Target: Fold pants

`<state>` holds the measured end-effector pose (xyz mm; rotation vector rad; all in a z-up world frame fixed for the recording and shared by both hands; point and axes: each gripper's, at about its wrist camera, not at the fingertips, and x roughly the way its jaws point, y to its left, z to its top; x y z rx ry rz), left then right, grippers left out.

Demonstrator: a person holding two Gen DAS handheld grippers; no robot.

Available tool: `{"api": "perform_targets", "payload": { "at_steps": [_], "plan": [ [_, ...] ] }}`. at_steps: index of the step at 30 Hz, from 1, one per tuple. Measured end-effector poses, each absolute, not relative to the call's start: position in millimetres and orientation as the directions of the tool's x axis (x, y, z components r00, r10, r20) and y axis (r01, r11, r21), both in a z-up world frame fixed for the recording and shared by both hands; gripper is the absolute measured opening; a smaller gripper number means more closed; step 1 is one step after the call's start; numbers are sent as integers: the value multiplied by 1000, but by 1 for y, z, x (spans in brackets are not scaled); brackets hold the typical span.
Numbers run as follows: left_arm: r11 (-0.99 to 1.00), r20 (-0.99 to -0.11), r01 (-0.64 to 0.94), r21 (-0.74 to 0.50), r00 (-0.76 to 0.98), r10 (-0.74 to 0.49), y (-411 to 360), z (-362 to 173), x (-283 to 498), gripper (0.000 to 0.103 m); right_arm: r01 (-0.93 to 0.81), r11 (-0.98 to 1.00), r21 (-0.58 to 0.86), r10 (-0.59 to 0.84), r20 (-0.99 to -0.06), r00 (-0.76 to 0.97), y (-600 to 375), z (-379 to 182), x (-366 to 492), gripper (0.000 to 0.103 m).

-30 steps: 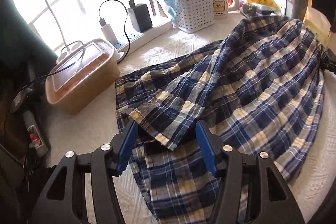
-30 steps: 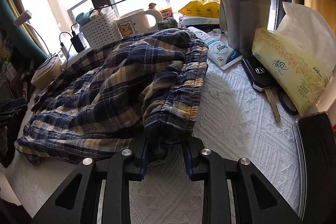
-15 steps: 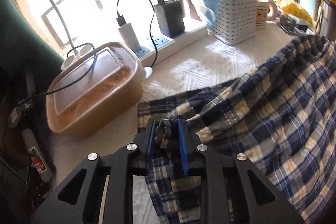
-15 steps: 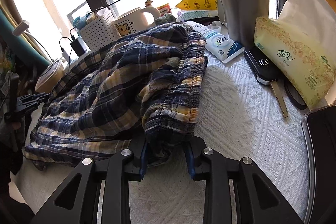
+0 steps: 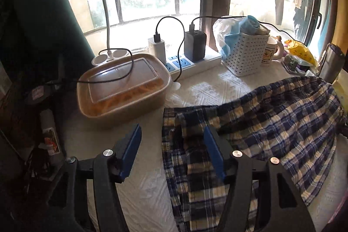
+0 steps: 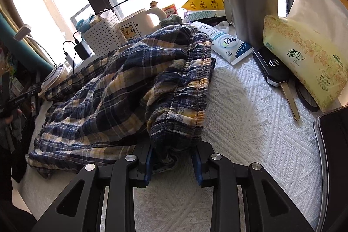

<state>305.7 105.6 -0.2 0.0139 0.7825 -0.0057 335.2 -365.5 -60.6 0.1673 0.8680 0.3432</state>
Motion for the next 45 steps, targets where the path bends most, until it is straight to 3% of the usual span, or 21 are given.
{"api": "perform_targets", "payload": {
  "at_steps": [10, 15, 16, 18, 21, 24, 29, 33, 36, 45],
  "plan": [
    [982, -739, 179, -56, 655, -162, 66, -25, 317, 60, -209, 951, 227, 309, -725, 616, -359, -58, 333, 35],
    [946, -740, 313, -84, 616, -270, 41, -18, 334, 60, -147, 977, 152, 211, -705, 677, -359, -38, 319, 72],
    [938, -741, 334, -93, 605, -290, 37, -19, 338, 60, -138, 979, 150, 204, -691, 694, -361, -30, 317, 74],
    [933, -748, 346, -103, 591, -302, 35, -25, 350, 60, -128, 983, 129, 181, -656, 733, -361, -12, 313, 75],
    [956, -785, 285, -67, 576, -227, 43, -45, 373, 60, -148, 982, 114, 187, -598, 779, -357, 14, 317, 75],
    [976, -817, 209, -64, 550, -172, 60, -64, 391, 60, -239, 957, 162, 289, -577, 764, -345, 25, 337, 75],
    [982, -809, 180, -64, 567, -157, 74, -69, 396, 60, -340, 907, 247, 417, -635, 651, -304, -2, 388, 75],
    [991, -807, 132, -17, 584, -92, 83, -65, 393, 60, -219, 938, 269, 346, -766, 542, -294, -51, 419, 75],
    [996, -806, 91, -12, 588, -63, 94, -54, 382, 60, -238, 938, 253, 345, -762, 548, -291, -56, 415, 78],
    [982, -756, 148, -121, 627, -187, 83, -20, 307, 60, -220, 966, 132, 239, -778, 581, -281, -43, 400, 79]
  ]
}}
